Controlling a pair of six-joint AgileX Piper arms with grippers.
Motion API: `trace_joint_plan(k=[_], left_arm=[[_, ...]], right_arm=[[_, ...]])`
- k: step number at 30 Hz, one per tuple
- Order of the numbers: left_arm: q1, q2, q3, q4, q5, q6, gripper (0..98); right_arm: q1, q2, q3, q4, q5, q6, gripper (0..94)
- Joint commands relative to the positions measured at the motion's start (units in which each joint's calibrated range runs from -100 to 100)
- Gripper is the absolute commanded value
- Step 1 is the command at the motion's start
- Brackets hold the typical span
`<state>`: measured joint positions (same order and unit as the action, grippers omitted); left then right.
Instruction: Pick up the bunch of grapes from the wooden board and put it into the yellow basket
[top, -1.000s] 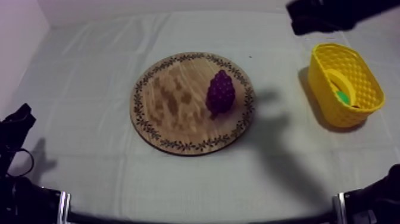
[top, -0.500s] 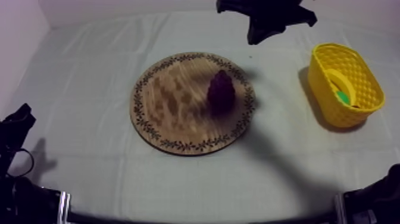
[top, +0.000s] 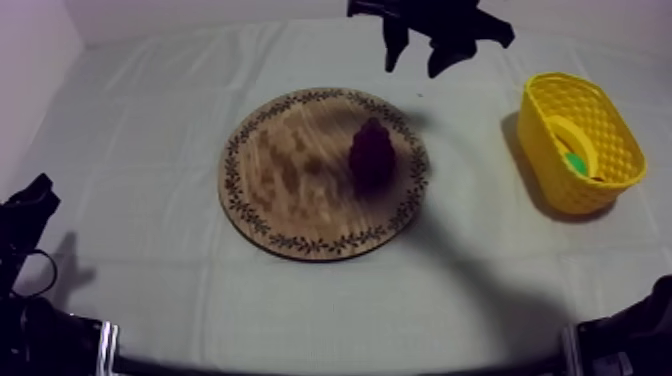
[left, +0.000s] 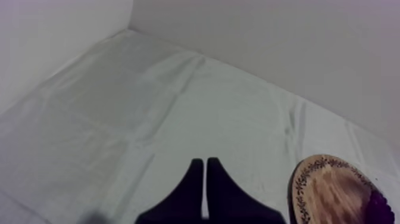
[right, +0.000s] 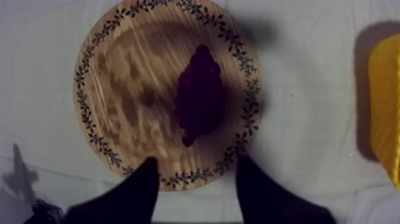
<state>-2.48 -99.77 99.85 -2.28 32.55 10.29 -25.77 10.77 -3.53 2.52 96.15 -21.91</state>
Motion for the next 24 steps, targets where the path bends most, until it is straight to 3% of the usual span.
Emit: trace_joint_plan(k=[1,10,24], left_arm=[[-0.01,0.03,0.04,0.01,0.03,-0.01,0.0],[-0.01,0.03,0.04,0.01,0.03,-0.01,0.0],[-0.01,0.03,0.04,0.01,0.03,-0.01,0.0]], right_arm=[[0.21,0.17,-0.11,-0.11,0.17,-0.68,52.4],[0.50,2.73,0.32,-0.76,-0.05,-1.89,61.8],[-0.22,14.16,2.86,-2.48,-5.32,-3.07,64.6]])
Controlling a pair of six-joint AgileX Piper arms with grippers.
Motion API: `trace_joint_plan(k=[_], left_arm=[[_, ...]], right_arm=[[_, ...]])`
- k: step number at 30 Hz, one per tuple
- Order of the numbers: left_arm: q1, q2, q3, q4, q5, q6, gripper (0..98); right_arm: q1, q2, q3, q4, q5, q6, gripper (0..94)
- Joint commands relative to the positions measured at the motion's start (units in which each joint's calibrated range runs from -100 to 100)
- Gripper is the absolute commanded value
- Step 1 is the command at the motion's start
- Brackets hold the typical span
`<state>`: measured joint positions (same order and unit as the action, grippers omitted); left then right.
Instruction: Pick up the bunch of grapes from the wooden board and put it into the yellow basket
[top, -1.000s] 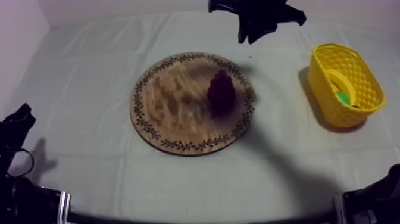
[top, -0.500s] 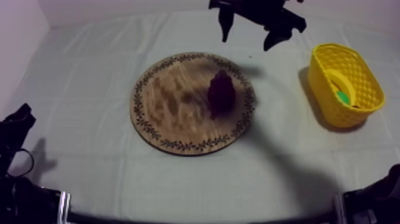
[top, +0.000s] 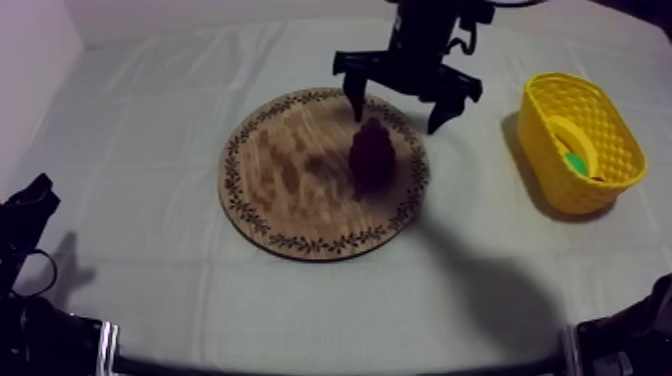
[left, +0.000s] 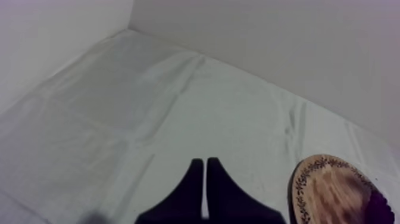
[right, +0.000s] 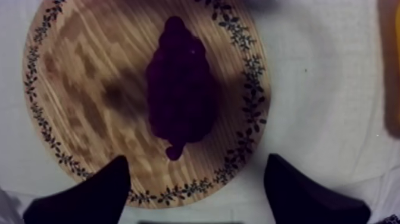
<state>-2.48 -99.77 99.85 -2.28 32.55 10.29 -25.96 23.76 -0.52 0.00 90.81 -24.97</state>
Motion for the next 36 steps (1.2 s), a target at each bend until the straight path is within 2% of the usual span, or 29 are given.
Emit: trace_joint_plan(k=[1,14,25,36], left_arm=[[-0.01,0.03,0.04,0.01,0.03,-0.01,0.0],[-0.01,0.03,0.04,0.01,0.03,-0.01,0.0],[-0.01,0.03,0.04,0.01,0.03,-0.01,0.0],[-0.01,0.03,0.04,0.01,0.03,-0.01,0.0]], right_arm=[[-0.05,2.09,-0.33,-0.05,-0.23,-0.01,64.5],[0.25,12.65,-3.97,-0.88,-2.39,0.35,64.4],[0.33,18.69,-8.87,-1.78,-3.71,1.10,58.6],[0.45,21.53,-10.60,-2.46,-5.75,2.11,43.6]])
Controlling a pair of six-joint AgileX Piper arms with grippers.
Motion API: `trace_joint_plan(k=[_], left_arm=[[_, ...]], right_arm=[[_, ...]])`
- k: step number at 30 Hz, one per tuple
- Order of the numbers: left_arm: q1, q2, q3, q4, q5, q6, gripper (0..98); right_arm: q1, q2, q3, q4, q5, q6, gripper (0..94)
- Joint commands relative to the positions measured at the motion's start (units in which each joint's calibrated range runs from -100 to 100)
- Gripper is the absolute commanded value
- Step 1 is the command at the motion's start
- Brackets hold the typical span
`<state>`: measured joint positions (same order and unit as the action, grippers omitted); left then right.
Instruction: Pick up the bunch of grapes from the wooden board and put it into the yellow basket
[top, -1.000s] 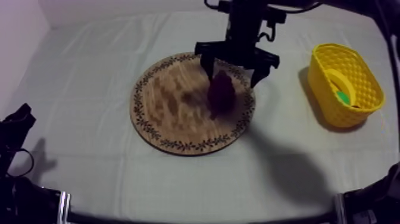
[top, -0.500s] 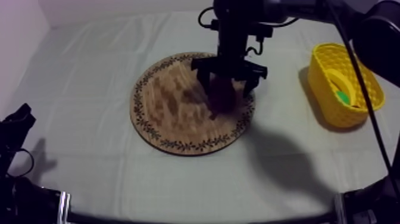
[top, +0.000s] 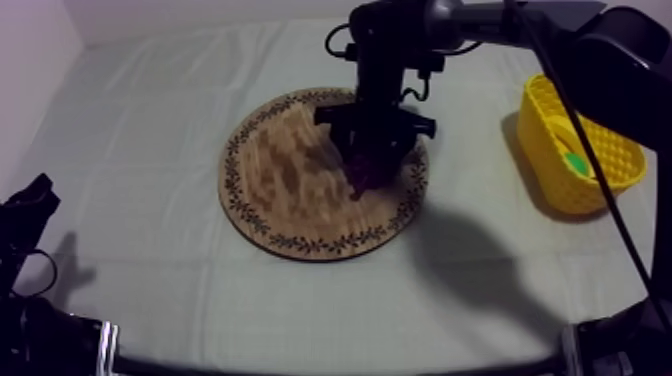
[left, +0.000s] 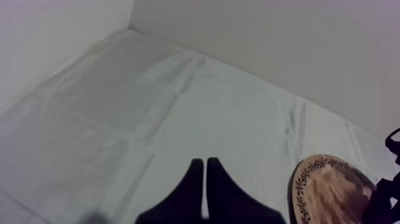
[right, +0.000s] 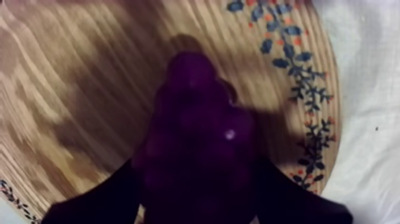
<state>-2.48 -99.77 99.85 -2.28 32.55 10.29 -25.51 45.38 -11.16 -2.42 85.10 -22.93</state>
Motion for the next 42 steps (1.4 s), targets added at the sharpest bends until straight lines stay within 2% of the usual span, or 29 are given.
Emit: trace_joint_plan(k=[1,11,21,26,34,42], left_arm=[[-0.01,0.03,0.04,0.01,0.03,-0.01,0.0],[-0.01,0.03,0.04,0.01,0.03,-0.01,0.0],[-0.01,0.03,0.04,0.01,0.03,-0.01,0.0],[-0.01,0.03,0.04,0.01,0.03,-0.01,0.0],[-0.01,0.03,0.04,0.01,0.03,-0.01,0.0],[-0.01,0.03,0.04,0.01,0.03,-0.01,0.0]], right_arm=[[0.03,-0.30,0.02,-0.01,-0.08,0.15,42.6],[0.46,-9.70,1.90,1.19,1.61,2.13,39.3],[1.76,-24.37,4.42,3.54,6.38,8.35,38.9],[3.78,-29.91,4.01,3.08,8.71,12.38,38.4],[6.93,-36.61,7.79,3.44,9.22,14.90,38.4],[13.63,-42.73,14.22,4.90,9.56,18.50,39.4]])
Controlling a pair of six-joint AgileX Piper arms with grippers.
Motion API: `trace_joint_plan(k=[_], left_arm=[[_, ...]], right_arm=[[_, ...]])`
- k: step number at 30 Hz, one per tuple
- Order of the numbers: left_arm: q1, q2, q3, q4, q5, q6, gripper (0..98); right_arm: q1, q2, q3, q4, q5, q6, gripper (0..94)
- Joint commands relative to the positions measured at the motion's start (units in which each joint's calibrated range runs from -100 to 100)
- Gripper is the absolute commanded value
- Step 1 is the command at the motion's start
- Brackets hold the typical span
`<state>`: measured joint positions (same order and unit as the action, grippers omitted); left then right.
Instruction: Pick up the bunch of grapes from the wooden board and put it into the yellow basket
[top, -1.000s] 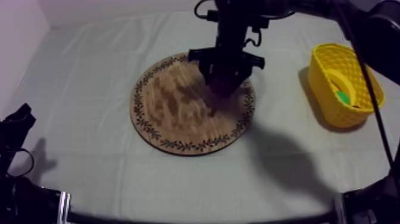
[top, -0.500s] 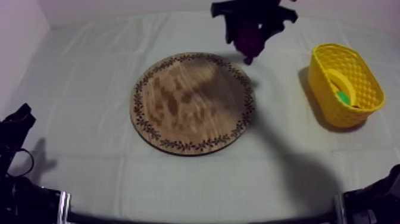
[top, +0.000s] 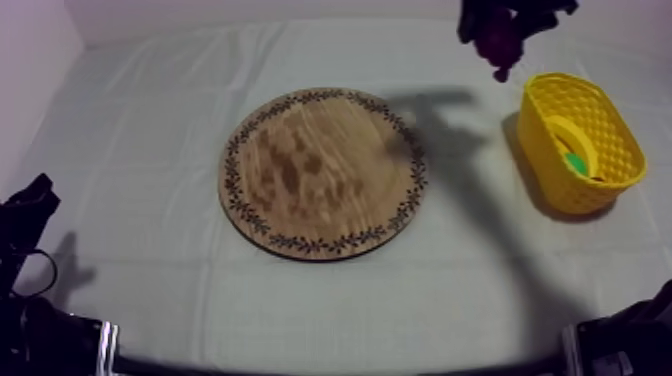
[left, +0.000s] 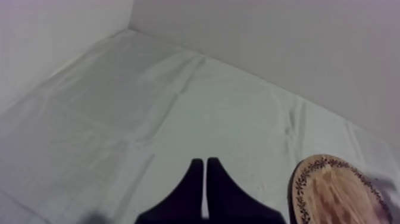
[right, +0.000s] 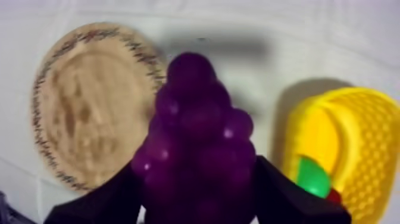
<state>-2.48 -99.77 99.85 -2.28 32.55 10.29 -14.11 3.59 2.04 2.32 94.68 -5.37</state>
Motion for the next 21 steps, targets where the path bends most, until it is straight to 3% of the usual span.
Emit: trace_joint_plan(k=[1,21], left_arm=[[-0.01,0.03,0.04,0.01,0.03,-0.01,0.0],[-0.01,0.03,0.04,0.01,0.03,-0.01,0.0]], right_arm=[[3.17,-1.59,1.52,0.44,0.01,1.46,39.5],[18.49,-10.47,12.39,5.91,-2.99,10.58,41.2]])
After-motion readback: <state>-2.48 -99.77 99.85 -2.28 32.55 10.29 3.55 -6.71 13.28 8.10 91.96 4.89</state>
